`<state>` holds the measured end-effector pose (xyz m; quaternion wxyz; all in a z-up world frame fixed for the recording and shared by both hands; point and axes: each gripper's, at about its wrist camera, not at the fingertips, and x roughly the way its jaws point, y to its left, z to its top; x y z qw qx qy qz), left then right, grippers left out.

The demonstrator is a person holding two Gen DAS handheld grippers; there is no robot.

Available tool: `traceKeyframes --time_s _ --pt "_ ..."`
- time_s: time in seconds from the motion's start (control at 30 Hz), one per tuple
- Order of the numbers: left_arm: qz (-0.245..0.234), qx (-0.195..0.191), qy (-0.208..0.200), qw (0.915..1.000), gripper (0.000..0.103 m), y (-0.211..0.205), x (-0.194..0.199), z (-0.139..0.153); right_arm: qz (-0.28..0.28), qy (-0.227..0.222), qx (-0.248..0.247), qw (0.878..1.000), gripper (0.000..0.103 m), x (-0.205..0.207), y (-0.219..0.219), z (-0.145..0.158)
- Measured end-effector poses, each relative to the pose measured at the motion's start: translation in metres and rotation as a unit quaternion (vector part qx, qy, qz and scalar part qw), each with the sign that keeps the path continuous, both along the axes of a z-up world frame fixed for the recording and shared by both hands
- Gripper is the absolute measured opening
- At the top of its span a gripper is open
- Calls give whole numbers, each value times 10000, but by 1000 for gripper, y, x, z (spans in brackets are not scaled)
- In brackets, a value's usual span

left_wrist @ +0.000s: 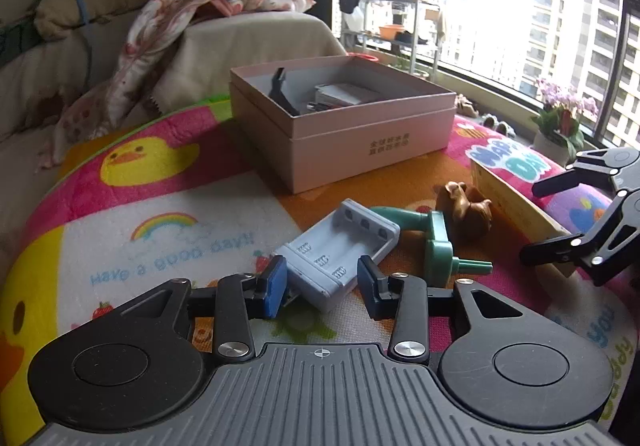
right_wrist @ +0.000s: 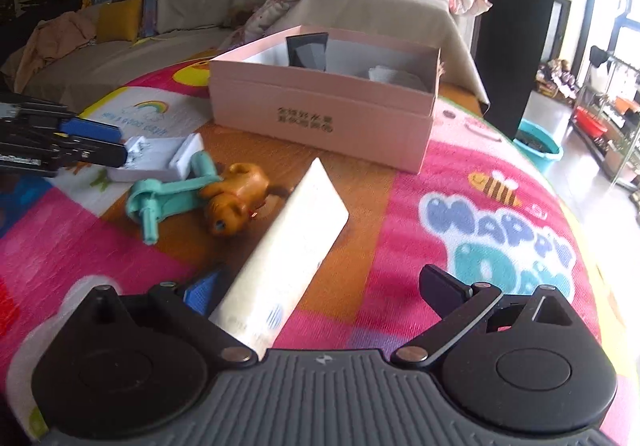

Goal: Organize rigid objects

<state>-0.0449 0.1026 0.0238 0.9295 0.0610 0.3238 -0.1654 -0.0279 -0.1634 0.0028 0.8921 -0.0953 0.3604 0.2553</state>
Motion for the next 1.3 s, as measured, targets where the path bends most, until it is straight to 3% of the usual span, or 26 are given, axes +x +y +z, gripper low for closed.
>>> traceKeyframes --time_s 0.1,0.2,0.33,0.37,0.43,0.57,0.67,0.77,0.97,1.13,1.3 --pt "144 122 2 9998 48 -7 9 -5 134 10 -40 9999 100 -14 -4 0" --pt "688 221 -95 9973 49 -8 24 -8 113 -236 -201 9995 100 -24 -7 1" --pt "1248 129 -155 9920 49 0 34 -7 -169 -508 -441 9976 100 -21 -9 0" --pt "1265 32 -233 9917 45 2 30 -5 -228 -495 -405 9977 100 -18 -11 0" --pt "1079 -237 -391 9931 45 3 17 4 -282 -371 -258 9986 101 -14 -16 -2" --pt "-91 -858 -302 9958 45 -10 -3 21 -334 -303 -171 9988 103 -12 -19 -3" --pt "-629 -495 -213 9966 46 -40 -9 18 -341 -309 -168 9988 103 -12 -19 -3" --pt "-855 -259 -263 9957 46 -62 -2 13 -359 -310 -153 9988 103 -13 -19 -4" --pt "-1139 -505 212 9920 46 -84 34 9 -370 -272 -110 9989 103 -12 -20 -4" --pt "-1224 48 372 9918 47 -105 40 -5 -378 -244 -71 9990 103 -12 -21 -5" --pt "-1181 22 374 9923 46 -103 36 -9 -386 -289 -85 9988 103 -13 -21 -5"
